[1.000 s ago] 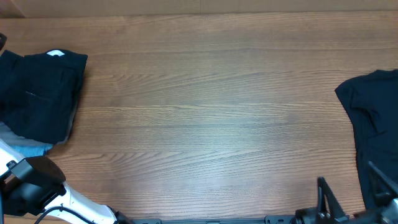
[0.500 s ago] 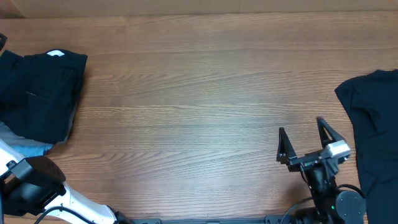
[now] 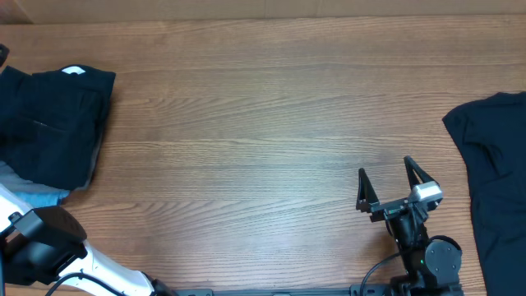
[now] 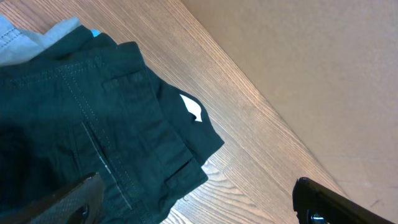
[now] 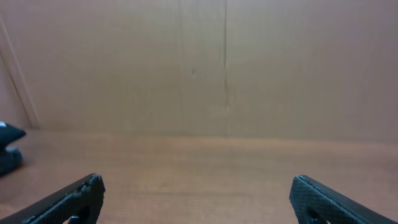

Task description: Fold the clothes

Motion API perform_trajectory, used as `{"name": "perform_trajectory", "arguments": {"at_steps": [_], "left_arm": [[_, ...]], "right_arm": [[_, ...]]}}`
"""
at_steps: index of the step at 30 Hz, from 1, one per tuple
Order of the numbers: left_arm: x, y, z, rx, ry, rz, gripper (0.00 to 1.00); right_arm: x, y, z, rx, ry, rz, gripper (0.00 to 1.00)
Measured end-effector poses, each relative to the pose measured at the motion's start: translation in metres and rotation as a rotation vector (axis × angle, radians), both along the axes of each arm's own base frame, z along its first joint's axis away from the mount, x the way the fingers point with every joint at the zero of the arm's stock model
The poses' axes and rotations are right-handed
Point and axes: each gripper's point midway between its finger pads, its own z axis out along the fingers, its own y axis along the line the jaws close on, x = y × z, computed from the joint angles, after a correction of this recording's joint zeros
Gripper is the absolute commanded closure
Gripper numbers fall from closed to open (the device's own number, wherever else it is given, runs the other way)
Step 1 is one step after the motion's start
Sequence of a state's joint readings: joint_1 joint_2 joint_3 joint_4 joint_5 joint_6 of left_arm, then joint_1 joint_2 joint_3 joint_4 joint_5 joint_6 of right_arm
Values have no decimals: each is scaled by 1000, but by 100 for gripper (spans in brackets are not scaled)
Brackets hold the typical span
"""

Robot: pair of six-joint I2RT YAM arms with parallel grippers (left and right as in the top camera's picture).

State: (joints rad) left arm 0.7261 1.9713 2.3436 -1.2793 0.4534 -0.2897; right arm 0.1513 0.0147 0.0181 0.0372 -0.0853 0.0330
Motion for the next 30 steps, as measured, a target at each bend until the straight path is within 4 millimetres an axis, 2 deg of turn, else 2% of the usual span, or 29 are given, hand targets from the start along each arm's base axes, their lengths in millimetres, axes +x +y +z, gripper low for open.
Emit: {"name": "perform_trajectory", "arguments": {"at_steps": [4, 30], "left_arm": [[0, 0, 0, 0, 0, 0, 0], [0, 0, 0, 0, 0, 0, 0]], "right_arm": [[2, -2, -28, -17, 116, -15, 0], [2, -2, -29, -17, 116, -16, 0]]}}
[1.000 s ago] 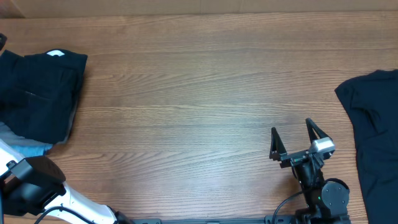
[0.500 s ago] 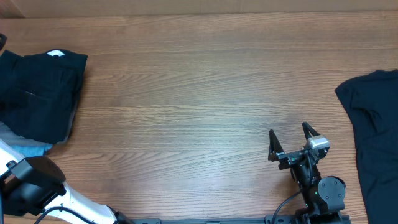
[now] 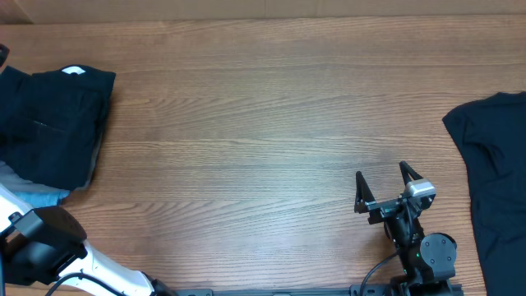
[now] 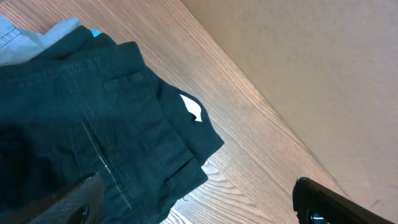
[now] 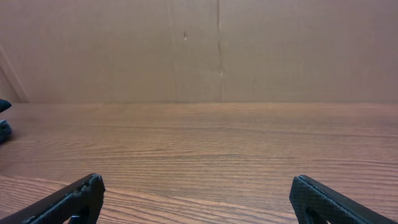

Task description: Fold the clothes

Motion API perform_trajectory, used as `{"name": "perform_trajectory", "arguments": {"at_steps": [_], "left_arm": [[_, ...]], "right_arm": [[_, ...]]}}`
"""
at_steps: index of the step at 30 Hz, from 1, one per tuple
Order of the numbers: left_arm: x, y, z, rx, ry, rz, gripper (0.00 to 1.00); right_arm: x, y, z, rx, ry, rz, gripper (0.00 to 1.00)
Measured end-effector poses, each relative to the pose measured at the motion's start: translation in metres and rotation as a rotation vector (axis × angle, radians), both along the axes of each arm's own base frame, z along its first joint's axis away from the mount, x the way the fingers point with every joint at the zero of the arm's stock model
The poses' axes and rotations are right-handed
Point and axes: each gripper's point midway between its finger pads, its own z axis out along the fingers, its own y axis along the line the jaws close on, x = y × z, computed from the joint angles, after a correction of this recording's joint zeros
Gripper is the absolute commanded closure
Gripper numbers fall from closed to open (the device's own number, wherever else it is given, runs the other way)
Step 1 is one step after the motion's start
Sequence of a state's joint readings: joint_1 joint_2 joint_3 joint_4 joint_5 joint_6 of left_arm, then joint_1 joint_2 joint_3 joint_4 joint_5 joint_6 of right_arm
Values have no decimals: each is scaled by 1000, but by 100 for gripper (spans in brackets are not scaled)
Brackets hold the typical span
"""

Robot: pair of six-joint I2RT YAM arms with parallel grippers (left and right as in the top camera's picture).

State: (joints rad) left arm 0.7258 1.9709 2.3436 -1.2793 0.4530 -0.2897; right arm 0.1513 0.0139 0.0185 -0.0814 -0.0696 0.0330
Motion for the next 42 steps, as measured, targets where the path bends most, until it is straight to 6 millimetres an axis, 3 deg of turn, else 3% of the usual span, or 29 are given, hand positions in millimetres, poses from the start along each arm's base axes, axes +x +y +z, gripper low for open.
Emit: {"name": "perform_trajectory", "arguments": {"at_steps": [2, 4, 7, 9, 10, 12, 15, 18, 21, 24, 26, 28, 31, 35, 38, 42], "left_arm": [[0, -7, 6, 10, -8, -10, 0], [-1, -35, 33, 50, -54, -55, 0], [-13, -124, 103, 144, -199, -212, 0], [-36, -198, 148, 189, -317, -361, 0], [-51, -234, 166, 203, -376, -442, 0], [-79, -282, 186, 211, -444, -560, 0], [-117, -315, 199, 206, -488, -651, 0], [-168, -325, 204, 208, -509, -680, 0], [-211, -322, 181, 211, -484, -665, 0], [-231, -317, 128, 206, -401, -641, 0], [-228, -314, 82, 202, -353, -629, 0], [-213, -311, 33, 213, -360, -617, 0], [-185, -309, -22, 244, -427, -601, 0], [-149, -303, -54, 329, -637, -550, 0], [-142, -292, -60, 401, -759, -471, 0], [-138, -271, -77, 461, -767, -347, 0]], "right_arm": [[0, 0, 0, 0, 0, 0, 0], [0, 0, 0, 0, 1, 0, 0], [0, 0, 0, 0, 1, 0, 0], [0, 0, 0, 1, 1, 0, 0], [0, 0, 0, 0, 0, 0, 0], [0, 0, 0, 0, 1, 0, 0], [0, 0, 0, 0, 1, 0, 0], [0, 0, 0, 0, 0, 0, 0], [0, 0, 0, 1, 1, 0, 0], [0, 0, 0, 1, 0, 0, 0], [0, 0, 0, 0, -1, 0, 0], [0, 0, 0, 1, -1, 0, 0], [0, 0, 0, 0, -1, 0, 0], [0, 0, 0, 0, -1, 0, 0], [0, 0, 0, 1, -1, 0, 0], [0, 0, 0, 1, -1, 1, 0]]}}
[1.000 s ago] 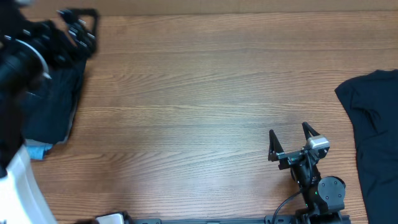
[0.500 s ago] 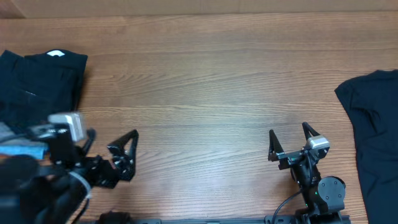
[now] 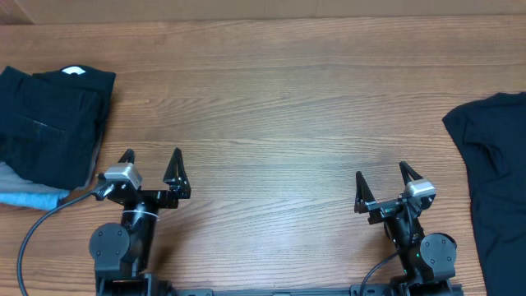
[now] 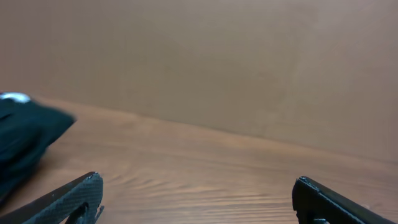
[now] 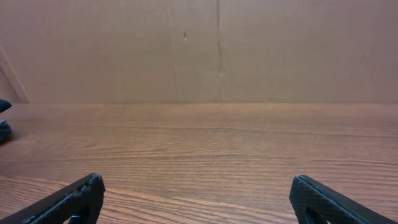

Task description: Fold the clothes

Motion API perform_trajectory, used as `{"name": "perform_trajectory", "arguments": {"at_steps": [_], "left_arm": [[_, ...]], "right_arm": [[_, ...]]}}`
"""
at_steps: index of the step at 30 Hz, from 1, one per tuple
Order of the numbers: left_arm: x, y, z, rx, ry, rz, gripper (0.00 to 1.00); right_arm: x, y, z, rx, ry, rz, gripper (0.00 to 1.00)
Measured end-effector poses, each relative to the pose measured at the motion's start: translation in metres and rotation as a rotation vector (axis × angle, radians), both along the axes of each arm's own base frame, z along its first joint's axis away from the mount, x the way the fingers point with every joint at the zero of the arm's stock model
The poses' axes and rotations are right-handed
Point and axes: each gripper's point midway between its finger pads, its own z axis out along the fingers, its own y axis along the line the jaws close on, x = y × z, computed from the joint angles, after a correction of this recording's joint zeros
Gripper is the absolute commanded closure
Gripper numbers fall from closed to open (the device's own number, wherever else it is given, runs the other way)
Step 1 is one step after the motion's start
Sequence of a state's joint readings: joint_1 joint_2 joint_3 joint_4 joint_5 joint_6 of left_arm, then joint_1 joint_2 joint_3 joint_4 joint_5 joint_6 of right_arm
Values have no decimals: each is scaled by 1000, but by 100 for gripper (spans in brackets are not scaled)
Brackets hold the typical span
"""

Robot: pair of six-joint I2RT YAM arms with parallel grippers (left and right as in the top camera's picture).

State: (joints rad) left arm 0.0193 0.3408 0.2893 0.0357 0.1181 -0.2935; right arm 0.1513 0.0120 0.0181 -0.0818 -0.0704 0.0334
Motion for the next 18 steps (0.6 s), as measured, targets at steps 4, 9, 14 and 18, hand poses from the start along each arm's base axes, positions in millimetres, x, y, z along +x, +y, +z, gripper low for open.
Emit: {"name": "perform_trajectory", "arguments": {"at_steps": [4, 9, 14, 18], "left_arm": [[-2, 16, -37, 3, 42, 94, 0], [-7, 22, -66, 4, 36, 132, 0], [-9, 33, -79, 6, 37, 194, 0], [-14, 42, -94, 15, 96, 244, 0]], "right_arm": [[0, 0, 0, 0, 0, 0, 0], [0, 0, 0, 0, 0, 0, 0], [0, 0, 0, 0, 1, 0, 0], [0, 0, 0, 0, 1, -1, 0]]}}
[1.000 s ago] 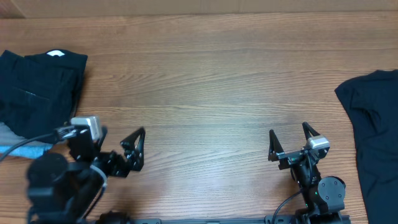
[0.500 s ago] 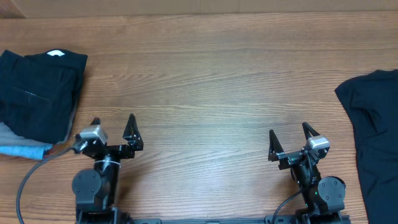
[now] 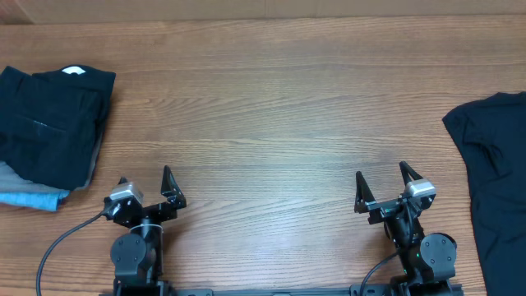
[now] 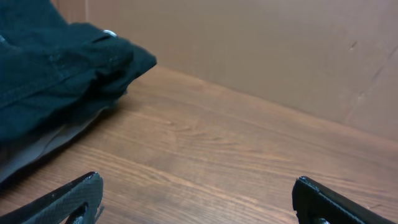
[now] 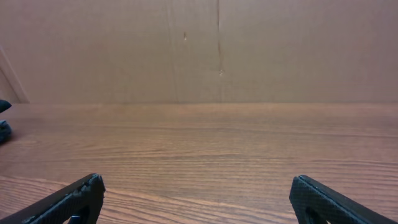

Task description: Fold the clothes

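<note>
A stack of folded dark clothes (image 3: 49, 123) lies at the table's far left, over a light blue piece (image 3: 33, 200); the left wrist view shows the stack (image 4: 56, 74) at its left. An unfolded dark garment (image 3: 493, 181) lies spread at the right edge. My left gripper (image 3: 145, 187) rests open near the front edge, right of the stack, holding nothing. My right gripper (image 3: 383, 185) sits open near the front right, left of the dark garment, empty too.
A brown cardboard wall (image 5: 217, 50) rises behind the wooden table (image 3: 271, 115). Both arm bases stand at the front edge, with a cable trailing from the left one.
My left gripper has drawn back slightly toward the front edge and turned to face the folded stack. The right gripper has not moved.
My left gripper first hovered open over the folded stack at far left, while the right one settled back toward the front edge. The left one then stood at the front left of the table, and now rests there facing the stack.
</note>
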Motion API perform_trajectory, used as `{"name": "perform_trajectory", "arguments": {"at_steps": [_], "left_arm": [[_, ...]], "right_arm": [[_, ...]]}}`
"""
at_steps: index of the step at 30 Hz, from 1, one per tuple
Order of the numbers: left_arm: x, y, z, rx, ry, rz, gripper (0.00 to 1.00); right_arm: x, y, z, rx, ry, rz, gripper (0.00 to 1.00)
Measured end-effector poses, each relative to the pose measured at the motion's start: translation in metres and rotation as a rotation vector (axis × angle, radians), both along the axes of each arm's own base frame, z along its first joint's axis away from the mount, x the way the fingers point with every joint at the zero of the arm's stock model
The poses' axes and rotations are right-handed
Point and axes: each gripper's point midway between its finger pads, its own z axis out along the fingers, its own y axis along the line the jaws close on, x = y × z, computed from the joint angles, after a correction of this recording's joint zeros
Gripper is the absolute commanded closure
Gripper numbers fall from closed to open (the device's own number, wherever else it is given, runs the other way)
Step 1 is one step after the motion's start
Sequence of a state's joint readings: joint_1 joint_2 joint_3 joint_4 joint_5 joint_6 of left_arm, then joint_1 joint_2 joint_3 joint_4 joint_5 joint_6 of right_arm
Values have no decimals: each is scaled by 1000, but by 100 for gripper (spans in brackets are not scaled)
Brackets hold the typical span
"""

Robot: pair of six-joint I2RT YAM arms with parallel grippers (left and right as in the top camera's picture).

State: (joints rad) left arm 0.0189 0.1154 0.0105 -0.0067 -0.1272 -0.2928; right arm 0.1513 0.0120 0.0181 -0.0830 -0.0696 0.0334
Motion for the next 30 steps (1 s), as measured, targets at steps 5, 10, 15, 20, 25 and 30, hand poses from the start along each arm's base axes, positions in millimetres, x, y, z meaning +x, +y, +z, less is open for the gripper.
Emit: {"name": "perform_trajectory", "arguments": {"at_steps": [5, 10, 15, 20, 25, 30], "left_arm": [[-5, 2, 5, 62, -19, 7, 0], [-5, -4, 7, 150, -15, -38, 0], [-5, -5, 7, 166, -13, -45, 0], [-5, -5, 7, 166, -13, -45, 0], [-5, -5, 7, 166, -13, -45, 0], [-5, -5, 7, 166, -13, -45, 0]], "right_arm": [[0, 0, 0, 0, -1, 0, 0], [0, 0, 0, 0, 0, 0, 0], [0, 0, 0, 0, -1, 0, 0], [0, 0, 0, 0, 0, 0, 0], [0, 0, 0, 0, 0, 0, 0], [0, 0, 0, 0, 0, 0, 0]]}}
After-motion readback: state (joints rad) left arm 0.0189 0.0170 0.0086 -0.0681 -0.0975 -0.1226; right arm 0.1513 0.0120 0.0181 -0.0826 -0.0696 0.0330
